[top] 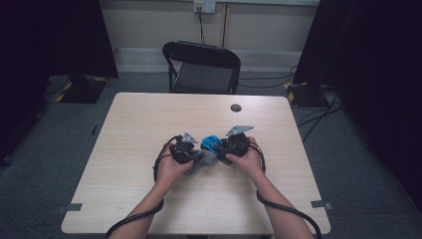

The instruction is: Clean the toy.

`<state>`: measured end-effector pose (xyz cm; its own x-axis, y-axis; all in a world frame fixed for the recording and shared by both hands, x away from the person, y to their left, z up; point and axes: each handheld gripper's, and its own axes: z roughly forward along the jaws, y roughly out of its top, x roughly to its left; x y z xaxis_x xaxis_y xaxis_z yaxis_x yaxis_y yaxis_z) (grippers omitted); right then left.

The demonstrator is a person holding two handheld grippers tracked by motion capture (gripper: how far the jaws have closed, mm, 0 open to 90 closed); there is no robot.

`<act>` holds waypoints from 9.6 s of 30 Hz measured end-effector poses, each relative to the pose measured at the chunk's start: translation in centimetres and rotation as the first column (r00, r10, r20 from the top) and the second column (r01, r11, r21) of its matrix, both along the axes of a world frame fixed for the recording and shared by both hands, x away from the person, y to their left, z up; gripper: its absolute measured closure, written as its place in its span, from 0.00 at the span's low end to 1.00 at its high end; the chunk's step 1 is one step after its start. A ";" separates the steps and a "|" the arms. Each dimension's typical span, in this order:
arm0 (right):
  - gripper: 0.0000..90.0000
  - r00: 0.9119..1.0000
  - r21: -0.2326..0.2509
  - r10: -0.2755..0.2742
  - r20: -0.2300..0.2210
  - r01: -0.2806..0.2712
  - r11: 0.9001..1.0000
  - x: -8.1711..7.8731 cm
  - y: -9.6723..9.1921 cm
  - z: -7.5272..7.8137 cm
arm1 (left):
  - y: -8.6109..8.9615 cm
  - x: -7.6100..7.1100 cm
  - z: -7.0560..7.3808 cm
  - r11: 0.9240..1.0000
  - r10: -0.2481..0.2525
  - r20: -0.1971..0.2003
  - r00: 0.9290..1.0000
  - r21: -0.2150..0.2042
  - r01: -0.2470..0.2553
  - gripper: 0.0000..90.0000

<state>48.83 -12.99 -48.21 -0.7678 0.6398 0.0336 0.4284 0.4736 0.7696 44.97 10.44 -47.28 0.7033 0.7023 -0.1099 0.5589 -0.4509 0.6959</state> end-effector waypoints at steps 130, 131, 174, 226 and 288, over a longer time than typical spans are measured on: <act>0.57 1.000 -0.002 0.003 -0.001 -0.003 1.000 0.0 0.0 0.0 | 0.3 0.3 0.3 0.999 0.001 0.032 0.999 -0.040 0.000 0.87; 0.57 1.000 -0.001 0.003 0.000 -0.003 1.000 0.0 0.0 0.0 | 0.5 0.5 0.3 1.000 0.008 0.036 0.999 -0.029 -0.006 0.87; 0.57 1.000 -0.006 0.005 0.001 -0.005 1.000 0.0 0.0 0.1 | 3.3 -4.2 1.5 0.999 -0.024 0.084 0.996 -0.034 0.027 0.86; 0.41 0.966 0.161 0.256 0.023 -0.257 0.953 -4.0 0.3 2.3 | 4.5 -6.5 2.6 0.985 -0.104 0.106 0.989 -0.129 0.117 0.39; 0.90 0.999 0.133 0.038 -0.011 -0.036 0.991 -6.6 -7.2 5.8 | 3.8 -2.2 3.1 0.988 -0.031 0.140 0.990 -0.143 0.051 0.32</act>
